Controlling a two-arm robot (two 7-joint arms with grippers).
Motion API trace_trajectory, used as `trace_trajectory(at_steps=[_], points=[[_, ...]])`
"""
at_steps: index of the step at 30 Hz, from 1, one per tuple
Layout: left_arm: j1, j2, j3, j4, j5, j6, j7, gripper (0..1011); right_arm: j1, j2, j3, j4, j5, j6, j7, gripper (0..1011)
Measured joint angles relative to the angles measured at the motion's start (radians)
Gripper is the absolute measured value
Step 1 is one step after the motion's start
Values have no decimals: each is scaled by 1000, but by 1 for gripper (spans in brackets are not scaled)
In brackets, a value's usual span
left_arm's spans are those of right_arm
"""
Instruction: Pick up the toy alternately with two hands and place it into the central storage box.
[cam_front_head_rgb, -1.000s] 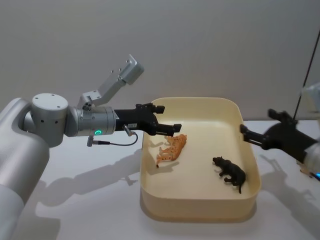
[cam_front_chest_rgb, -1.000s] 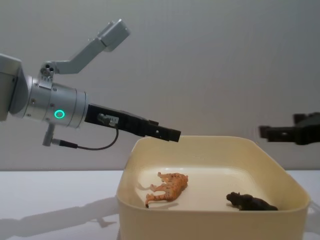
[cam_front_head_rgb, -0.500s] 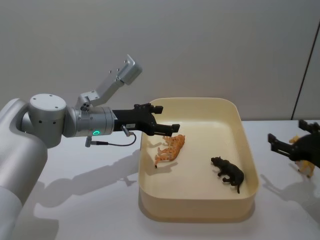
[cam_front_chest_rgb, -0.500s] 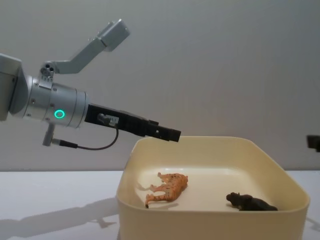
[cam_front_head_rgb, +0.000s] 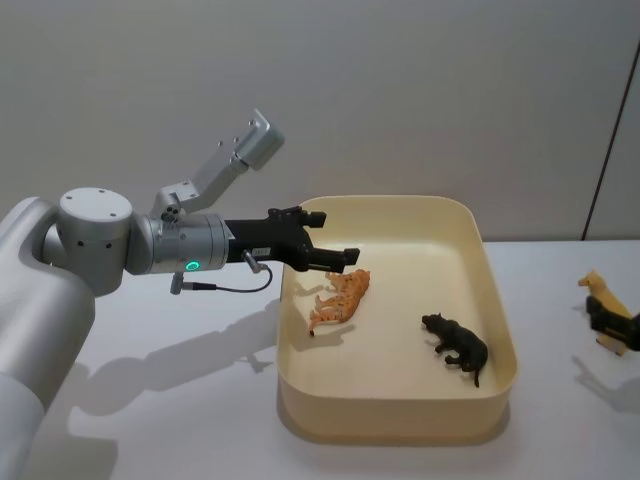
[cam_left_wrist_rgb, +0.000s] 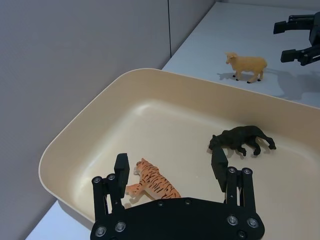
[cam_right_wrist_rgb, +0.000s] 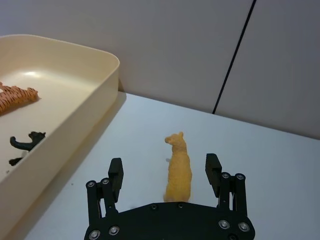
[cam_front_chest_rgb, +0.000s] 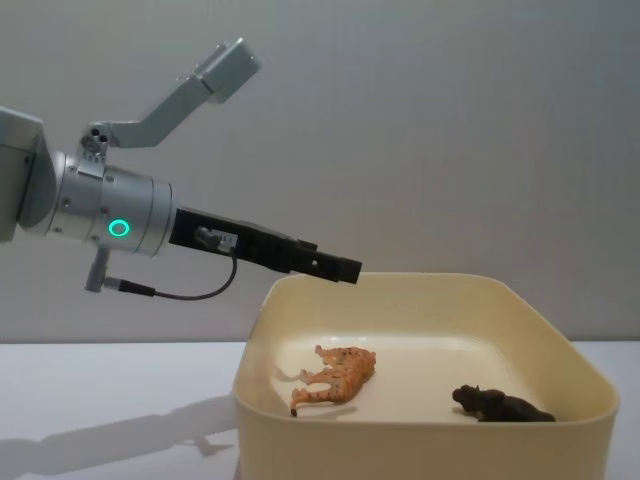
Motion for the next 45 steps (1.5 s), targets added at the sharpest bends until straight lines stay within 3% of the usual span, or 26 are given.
trace_trajectory(at_steps=[9, 33, 39, 45], points=[[0, 0, 0, 0, 0, 0, 0, 1001, 6, -4, -4, 47, -8, 12, -4, 1001], [0, 0, 0, 0, 0, 0, 0, 1001, 143, -73, -59, 258, -84, 1, 3, 995], [0, 0, 0, 0, 0, 0, 0, 1001, 159, -82, -65, 283, -93, -1, 2, 880], [0, 0, 0, 0, 0, 0, 0, 1001, 170, -88, -69, 300, -99, -4, 1, 704]])
